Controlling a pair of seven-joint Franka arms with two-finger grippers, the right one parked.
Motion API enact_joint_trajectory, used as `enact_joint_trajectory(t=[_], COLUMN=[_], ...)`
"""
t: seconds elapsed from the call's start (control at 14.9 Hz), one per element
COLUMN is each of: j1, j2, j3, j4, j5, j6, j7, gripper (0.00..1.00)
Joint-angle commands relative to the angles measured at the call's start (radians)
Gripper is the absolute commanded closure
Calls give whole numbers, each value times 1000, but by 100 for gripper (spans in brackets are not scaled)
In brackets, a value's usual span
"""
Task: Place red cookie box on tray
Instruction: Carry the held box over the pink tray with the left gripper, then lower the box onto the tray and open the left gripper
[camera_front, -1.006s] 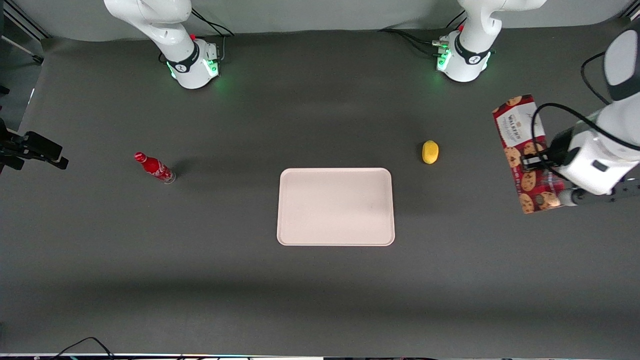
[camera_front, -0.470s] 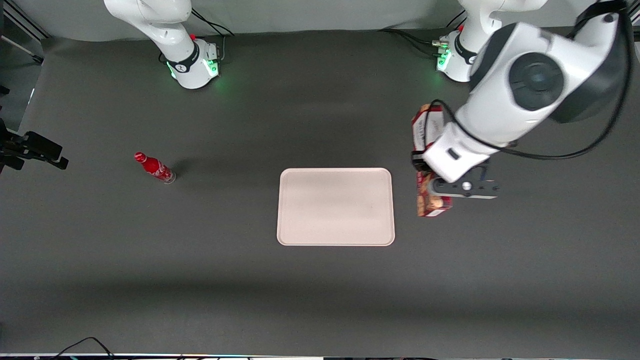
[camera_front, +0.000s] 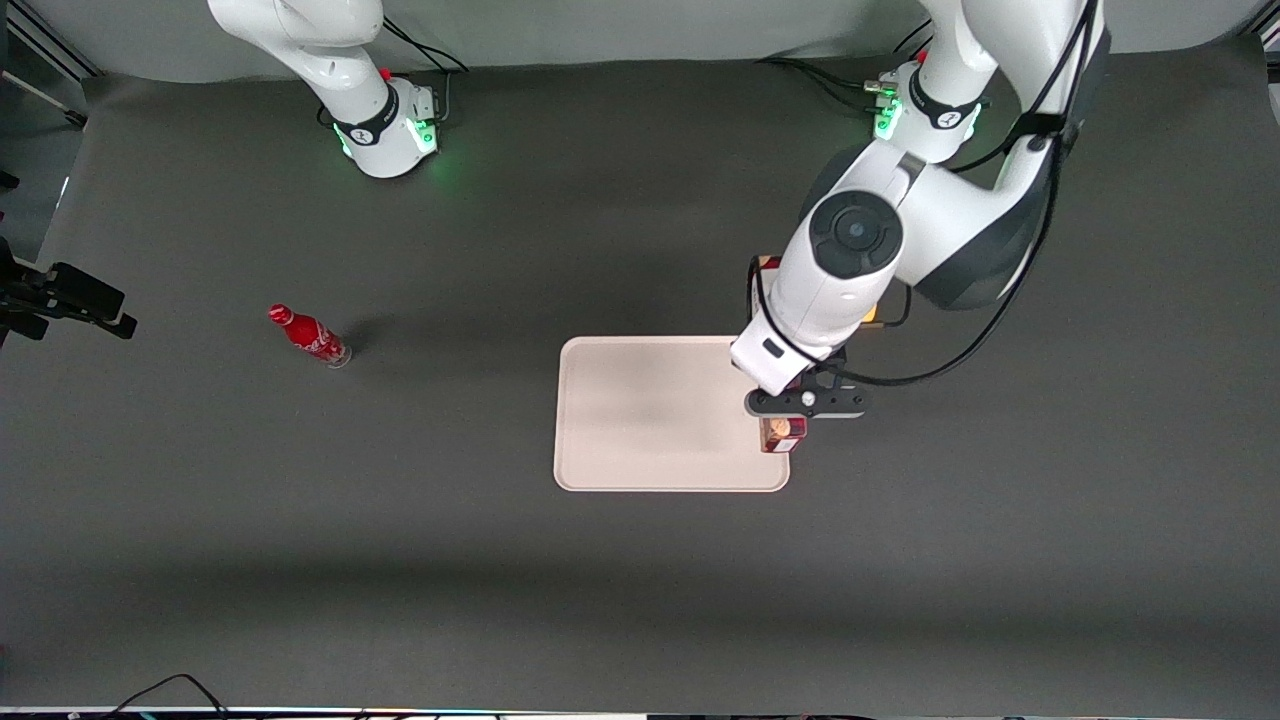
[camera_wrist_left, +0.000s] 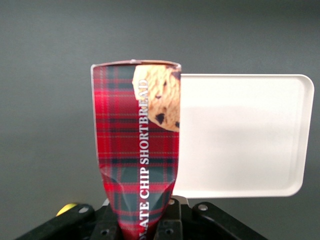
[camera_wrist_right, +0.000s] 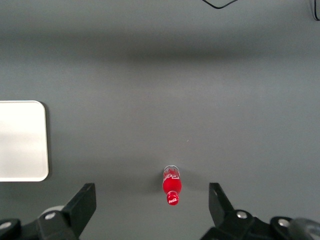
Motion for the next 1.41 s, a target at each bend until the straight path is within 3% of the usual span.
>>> enact_joint_trajectory(t=[0.0, 0.6, 0.94, 1.34], j1=[-5, -32, -29, -28], j2=[44, 208, 266, 288], j3=[8, 8, 15, 15], j4=[-63, -86, -100, -99], j5=[53, 191, 217, 229], j6=[125, 277, 380, 386], j7=[-40, -181, -184, -189], gripper=[100, 100, 100, 100])
